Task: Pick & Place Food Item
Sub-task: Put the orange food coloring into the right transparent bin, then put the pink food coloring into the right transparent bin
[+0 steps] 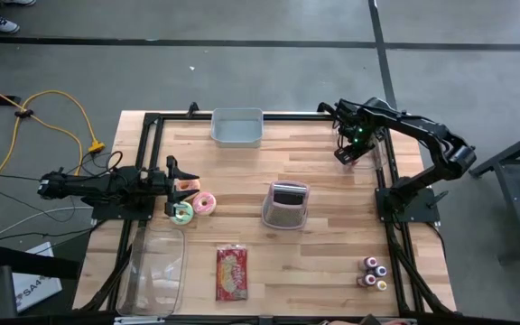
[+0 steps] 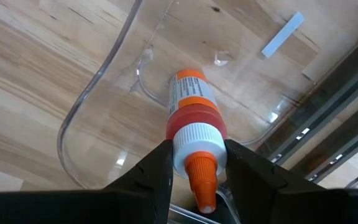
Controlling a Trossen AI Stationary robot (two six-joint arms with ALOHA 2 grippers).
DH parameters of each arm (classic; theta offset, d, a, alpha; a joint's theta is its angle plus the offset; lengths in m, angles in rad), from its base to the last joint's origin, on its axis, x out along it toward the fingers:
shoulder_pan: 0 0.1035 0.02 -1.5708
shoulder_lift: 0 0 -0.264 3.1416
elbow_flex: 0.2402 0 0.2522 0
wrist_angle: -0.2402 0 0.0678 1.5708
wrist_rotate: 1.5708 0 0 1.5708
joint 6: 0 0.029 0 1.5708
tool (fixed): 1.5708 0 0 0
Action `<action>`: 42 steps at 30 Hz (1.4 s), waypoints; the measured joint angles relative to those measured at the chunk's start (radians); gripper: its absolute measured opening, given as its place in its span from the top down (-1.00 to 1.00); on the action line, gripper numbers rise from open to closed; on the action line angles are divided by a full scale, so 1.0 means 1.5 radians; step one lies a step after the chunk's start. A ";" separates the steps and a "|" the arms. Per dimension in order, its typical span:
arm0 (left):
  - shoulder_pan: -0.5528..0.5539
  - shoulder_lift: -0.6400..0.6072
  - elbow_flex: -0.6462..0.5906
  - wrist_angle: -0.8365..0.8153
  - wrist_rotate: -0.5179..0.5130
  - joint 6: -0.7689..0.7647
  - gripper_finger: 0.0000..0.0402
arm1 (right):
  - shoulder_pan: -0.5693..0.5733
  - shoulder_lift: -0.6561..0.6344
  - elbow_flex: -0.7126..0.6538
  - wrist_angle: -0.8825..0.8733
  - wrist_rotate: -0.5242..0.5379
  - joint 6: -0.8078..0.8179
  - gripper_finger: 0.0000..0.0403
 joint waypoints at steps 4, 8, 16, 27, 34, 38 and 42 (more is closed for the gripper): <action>0.000 0.000 0.000 0.000 0.000 0.000 0.06 | 0.000 0.000 0.000 0.000 0.000 -0.002 0.36; 0.000 0.000 0.000 0.000 0.000 0.000 0.06 | 0.000 0.000 0.000 0.000 0.000 -0.004 0.36; 0.000 0.000 0.000 0.000 0.000 0.000 0.06 | 0.000 0.001 0.000 0.001 0.004 -0.007 0.20; 0.000 0.000 0.000 0.000 0.000 0.000 0.06 | 0.000 0.001 0.000 0.001 0.006 -0.001 -0.12; 0.000 0.000 0.000 0.000 0.000 0.000 0.06 | 0.000 -0.013 0.000 0.001 0.009 -0.005 -0.13; 0.000 0.000 0.000 0.000 0.000 0.000 0.06 | 0.000 -0.033 0.021 -0.005 0.017 -0.007 -0.13; 0.000 0.000 0.000 0.000 0.000 0.000 0.06 | 0.000 -0.046 0.054 -0.018 0.019 -0.005 -0.13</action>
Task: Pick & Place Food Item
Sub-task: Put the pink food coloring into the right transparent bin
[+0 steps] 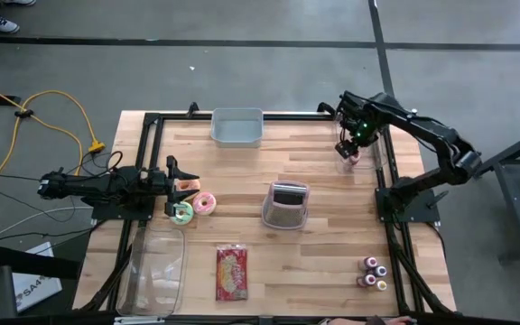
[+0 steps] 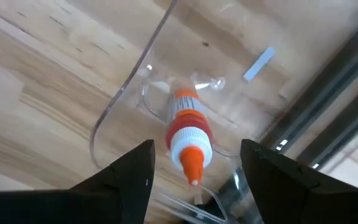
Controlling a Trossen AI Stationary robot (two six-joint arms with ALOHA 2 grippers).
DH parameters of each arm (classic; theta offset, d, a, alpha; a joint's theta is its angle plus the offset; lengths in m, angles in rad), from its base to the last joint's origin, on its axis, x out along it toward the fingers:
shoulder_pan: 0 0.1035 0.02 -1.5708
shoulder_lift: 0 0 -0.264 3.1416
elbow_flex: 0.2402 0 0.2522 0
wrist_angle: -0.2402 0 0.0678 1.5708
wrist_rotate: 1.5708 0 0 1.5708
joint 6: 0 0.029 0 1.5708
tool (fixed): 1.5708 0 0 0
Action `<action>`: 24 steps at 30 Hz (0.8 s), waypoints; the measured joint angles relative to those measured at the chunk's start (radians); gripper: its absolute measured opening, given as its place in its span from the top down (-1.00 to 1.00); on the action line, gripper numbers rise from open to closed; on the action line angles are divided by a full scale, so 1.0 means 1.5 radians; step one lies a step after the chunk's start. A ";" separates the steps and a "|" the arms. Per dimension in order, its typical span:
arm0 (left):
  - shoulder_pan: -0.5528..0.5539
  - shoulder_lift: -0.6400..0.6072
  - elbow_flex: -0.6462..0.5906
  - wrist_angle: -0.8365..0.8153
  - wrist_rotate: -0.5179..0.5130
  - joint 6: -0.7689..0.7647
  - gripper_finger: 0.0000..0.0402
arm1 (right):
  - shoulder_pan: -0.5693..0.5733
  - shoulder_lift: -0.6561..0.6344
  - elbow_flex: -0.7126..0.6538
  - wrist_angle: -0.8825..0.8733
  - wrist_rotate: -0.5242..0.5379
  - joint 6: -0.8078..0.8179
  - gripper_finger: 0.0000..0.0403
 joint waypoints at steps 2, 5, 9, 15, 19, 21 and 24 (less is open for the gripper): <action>0.000 0.000 0.000 0.000 0.000 0.000 0.06 | 0.000 -0.007 0.016 -0.001 0.002 -0.002 -0.13; 0.000 0.000 0.000 0.000 0.000 0.000 0.06 | 0.000 -0.018 0.033 0.000 0.002 -0.005 -0.13; 0.000 0.000 0.000 0.000 0.000 0.000 0.06 | 0.000 -0.031 0.037 -0.001 -0.001 -0.007 -0.12; 0.000 0.000 0.000 0.000 0.000 0.000 0.06 | 0.001 -0.033 0.037 -0.015 -0.015 -0.012 -0.12; 0.000 0.000 0.000 0.000 0.000 0.000 0.06 | 0.028 -0.033 0.037 -0.024 -0.026 -0.016 -0.12; 0.000 0.000 0.000 0.000 0.000 0.000 0.06 | 0.047 -0.033 0.037 -0.031 -0.020 -0.032 -0.12; 0.000 0.000 0.000 0.000 0.000 0.000 0.06 | 0.081 -0.034 0.037 -0.039 -0.011 -0.045 -0.12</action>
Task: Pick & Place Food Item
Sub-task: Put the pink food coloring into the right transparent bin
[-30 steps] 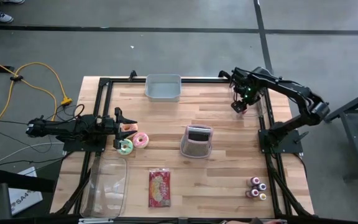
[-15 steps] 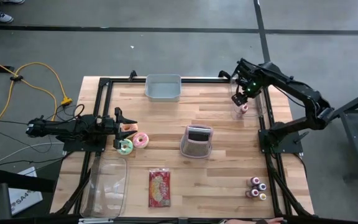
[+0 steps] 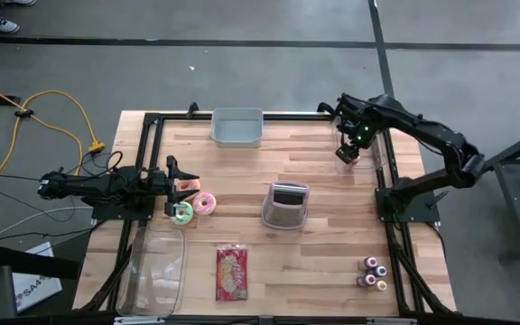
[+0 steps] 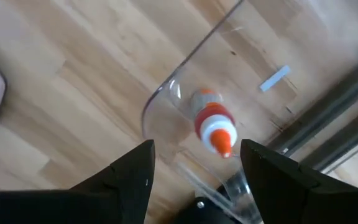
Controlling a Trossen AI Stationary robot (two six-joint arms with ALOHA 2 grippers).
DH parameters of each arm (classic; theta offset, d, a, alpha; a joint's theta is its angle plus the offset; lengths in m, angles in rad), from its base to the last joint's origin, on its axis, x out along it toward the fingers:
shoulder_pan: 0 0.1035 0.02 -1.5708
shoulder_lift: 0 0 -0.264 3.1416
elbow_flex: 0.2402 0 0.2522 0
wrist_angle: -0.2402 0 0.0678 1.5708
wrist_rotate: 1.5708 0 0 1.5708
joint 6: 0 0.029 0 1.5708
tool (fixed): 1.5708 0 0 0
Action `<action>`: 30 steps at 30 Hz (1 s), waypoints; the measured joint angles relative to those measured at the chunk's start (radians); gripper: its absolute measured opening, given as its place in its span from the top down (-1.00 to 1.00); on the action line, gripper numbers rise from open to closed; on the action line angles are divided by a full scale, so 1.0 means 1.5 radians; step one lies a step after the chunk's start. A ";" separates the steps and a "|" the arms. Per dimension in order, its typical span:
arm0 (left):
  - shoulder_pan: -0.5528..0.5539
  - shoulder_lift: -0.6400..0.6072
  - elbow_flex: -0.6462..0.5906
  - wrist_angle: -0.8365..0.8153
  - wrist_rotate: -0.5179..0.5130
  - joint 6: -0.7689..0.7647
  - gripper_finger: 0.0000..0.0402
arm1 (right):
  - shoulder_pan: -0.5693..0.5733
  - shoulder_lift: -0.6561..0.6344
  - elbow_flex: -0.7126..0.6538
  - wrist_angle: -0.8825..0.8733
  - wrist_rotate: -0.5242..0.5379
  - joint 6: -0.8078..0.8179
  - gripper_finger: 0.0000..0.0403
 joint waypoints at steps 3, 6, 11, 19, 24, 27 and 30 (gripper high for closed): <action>0.000 0.000 0.000 0.000 0.000 0.000 0.06 | 0.040 -0.009 0.000 0.000 -0.003 0.005 -0.12; 0.000 0.000 0.000 0.000 0.000 0.000 0.06 | 0.087 -0.026 0.000 0.001 -0.005 0.024 -0.12; 0.000 0.000 0.000 0.000 0.000 0.000 0.06 | 0.176 -0.065 0.000 0.000 -0.006 0.091 -0.12; 0.000 0.000 0.000 0.000 0.000 0.000 0.06 | 0.331 -0.122 0.000 -0.020 -0.008 0.213 -0.12; 0.000 0.000 0.000 0.000 0.000 0.000 0.06 | 0.437 -0.134 0.000 -0.032 -0.009 0.280 -0.12; 0.000 0.000 0.000 0.000 0.000 0.000 0.06 | 0.498 -0.134 0.000 -0.032 -0.008 0.320 -0.12; 0.000 0.000 0.000 0.000 0.000 0.000 0.06 | 0.555 -0.133 0.000 -0.032 -0.007 0.352 -0.12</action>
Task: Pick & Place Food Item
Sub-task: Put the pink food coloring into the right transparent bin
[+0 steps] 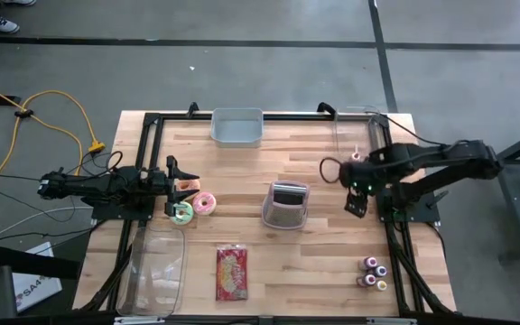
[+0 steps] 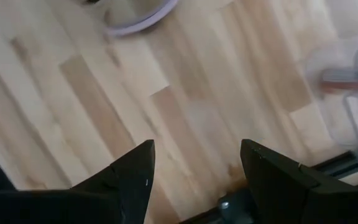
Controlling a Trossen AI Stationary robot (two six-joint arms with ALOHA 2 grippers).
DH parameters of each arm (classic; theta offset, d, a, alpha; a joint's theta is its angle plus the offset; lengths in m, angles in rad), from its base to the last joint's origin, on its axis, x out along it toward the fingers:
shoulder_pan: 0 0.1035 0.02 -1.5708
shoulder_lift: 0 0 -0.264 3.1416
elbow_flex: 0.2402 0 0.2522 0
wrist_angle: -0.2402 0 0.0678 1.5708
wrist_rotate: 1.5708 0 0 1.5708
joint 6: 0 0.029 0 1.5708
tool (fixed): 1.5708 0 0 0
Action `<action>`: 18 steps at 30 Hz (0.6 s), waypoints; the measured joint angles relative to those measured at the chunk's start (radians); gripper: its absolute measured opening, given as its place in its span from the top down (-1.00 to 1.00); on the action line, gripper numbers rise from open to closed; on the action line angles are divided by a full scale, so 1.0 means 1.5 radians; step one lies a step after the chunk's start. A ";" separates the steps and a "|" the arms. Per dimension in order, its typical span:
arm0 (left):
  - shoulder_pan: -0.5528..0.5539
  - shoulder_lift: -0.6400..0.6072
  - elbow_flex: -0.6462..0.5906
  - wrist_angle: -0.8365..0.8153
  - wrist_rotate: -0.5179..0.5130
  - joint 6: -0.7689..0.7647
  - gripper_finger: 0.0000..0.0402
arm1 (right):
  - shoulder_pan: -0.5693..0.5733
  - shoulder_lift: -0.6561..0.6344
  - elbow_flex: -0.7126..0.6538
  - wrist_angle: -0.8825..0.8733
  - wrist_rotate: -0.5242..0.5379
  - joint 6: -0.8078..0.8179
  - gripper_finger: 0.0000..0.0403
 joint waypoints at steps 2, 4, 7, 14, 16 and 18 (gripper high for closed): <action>0.000 0.000 0.000 0.000 0.000 0.000 0.06 | 0.036 0.004 0.000 0.003 0.002 0.016 -0.12; 0.000 0.000 0.000 0.000 0.000 0.000 0.06 | 0.071 0.011 0.000 0.006 0.002 0.032 -0.12; 0.000 0.000 0.000 0.000 0.000 0.000 0.06 | 0.126 0.019 0.000 0.007 0.002 0.063 -0.12; 0.000 0.000 0.000 0.000 0.000 0.000 0.06 | 0.244 0.049 0.000 0.013 0.020 0.088 -0.12; 0.000 0.000 0.000 0.000 0.000 0.000 0.06 | 0.274 0.057 0.000 0.015 0.024 0.091 -0.12; 0.000 0.000 0.000 0.000 0.000 0.000 0.06 | 0.301 0.067 0.000 0.024 0.025 0.103 -0.12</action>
